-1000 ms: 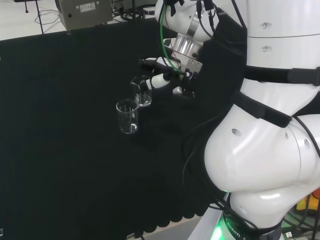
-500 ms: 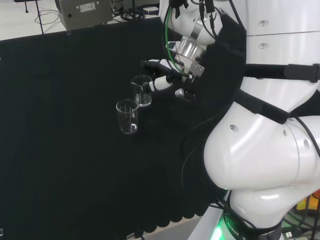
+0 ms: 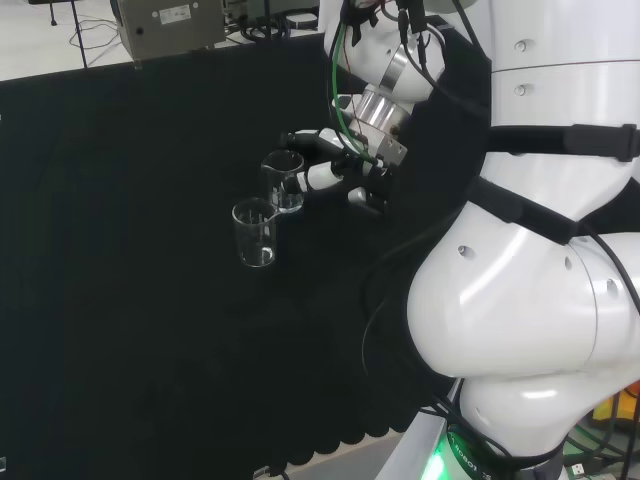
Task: Pick up the beaker on the right.
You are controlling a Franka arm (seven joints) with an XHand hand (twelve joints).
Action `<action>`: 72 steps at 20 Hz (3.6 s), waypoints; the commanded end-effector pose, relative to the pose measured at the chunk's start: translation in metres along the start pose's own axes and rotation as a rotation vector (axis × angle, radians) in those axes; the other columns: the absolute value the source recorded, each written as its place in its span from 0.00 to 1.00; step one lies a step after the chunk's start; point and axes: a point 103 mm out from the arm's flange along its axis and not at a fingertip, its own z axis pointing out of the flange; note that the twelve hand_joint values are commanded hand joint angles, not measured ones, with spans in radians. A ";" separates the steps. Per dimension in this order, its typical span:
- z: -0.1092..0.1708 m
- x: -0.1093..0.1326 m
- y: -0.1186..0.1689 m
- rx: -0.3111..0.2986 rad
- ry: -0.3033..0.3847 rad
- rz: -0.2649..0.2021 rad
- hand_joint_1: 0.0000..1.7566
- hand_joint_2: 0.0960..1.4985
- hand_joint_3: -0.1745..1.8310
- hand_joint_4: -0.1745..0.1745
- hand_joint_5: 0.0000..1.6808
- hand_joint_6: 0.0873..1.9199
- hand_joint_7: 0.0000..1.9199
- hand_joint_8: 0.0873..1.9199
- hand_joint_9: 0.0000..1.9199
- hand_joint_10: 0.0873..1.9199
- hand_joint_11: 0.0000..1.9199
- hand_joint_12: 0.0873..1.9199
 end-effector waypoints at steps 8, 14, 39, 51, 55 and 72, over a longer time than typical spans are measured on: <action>0.010 -0.006 0.007 -0.048 0.088 -0.011 0.55 0.56 0.00 0.42 0.30 0.00 0.13 0.29 0.19 0.29 0.01 0.71; 0.016 -0.007 0.013 -0.024 0.116 -0.017 0.55 0.55 0.00 0.42 0.29 0.00 0.12 0.29 0.18 0.29 0.01 0.71; 0.023 -0.006 0.024 -0.091 0.235 -0.022 0.60 0.59 0.00 0.40 0.32 0.56 0.21 0.34 0.29 0.27 0.05 0.70; 0.029 -0.002 0.031 -0.047 0.212 -0.023 0.63 0.59 0.00 0.41 0.26 0.58 0.20 0.36 0.30 0.27 0.06 0.70; 0.029 0.000 0.034 -0.006 0.218 -0.047 0.63 0.58 0.00 0.43 0.16 0.46 0.16 0.37 0.27 0.28 0.04 0.70; 0.001 0.007 0.030 -0.200 0.232 0.009 0.70 0.69 0.00 0.63 0.72 0.33 0.67 0.29 0.61 0.32 0.47 0.50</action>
